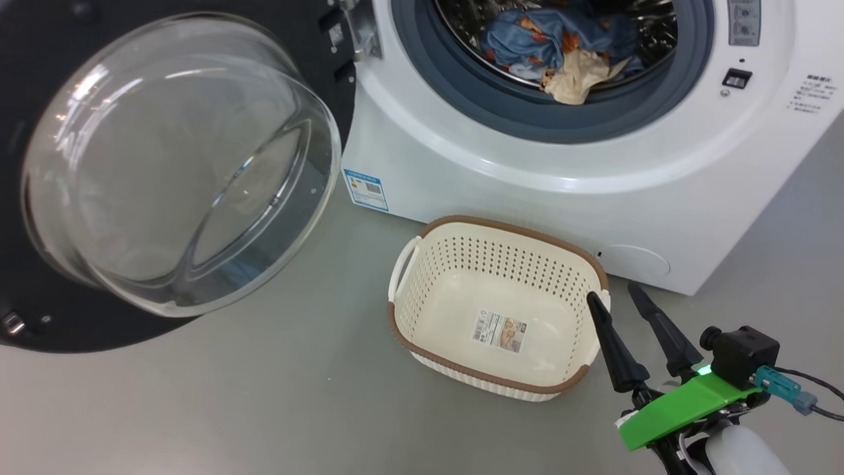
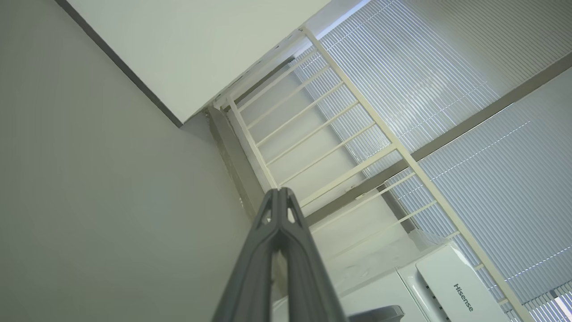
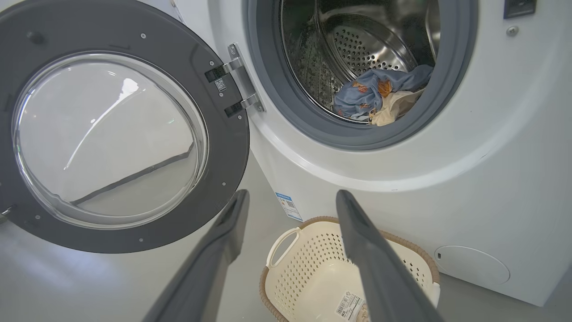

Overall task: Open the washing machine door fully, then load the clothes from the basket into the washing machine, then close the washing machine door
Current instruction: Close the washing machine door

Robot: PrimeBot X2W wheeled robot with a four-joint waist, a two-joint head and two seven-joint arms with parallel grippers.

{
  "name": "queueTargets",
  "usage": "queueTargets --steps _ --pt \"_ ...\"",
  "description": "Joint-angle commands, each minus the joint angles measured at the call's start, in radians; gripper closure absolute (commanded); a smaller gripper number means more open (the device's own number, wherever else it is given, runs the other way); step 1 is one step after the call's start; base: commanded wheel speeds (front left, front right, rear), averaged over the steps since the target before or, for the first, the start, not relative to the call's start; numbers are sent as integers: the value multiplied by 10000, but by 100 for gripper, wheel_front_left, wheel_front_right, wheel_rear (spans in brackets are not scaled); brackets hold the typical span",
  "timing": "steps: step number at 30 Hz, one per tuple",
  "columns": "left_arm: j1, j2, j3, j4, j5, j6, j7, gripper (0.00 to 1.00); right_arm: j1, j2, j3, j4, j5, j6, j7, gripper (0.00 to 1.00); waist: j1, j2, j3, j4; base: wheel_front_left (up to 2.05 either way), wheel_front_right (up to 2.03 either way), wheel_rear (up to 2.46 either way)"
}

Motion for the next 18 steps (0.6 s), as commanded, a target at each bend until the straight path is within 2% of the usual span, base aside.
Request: queueTargets --steps 1,3,8,18 --pt "-383 745 201 -8 -112 206 125 100 -401 -79 236 -298 -10 63 -48 0 0 0 255 -188 0 0 0" --pt "-604 811 175 332 -158 431 284 100 -466 -116 234 -319 -24 63 -48 0 0 0 382 -250 0 0 0" --pt "-795 1022 -28 1069 -166 616 795 100 -608 -124 260 -327 -41 63 -48 0 0 0 604 -399 0 0 0" --pt "-904 953 -222 1667 -260 799 1328 100 -774 -112 265 -306 -51 63 -48 0 0 0 794 -529 0 0 0"
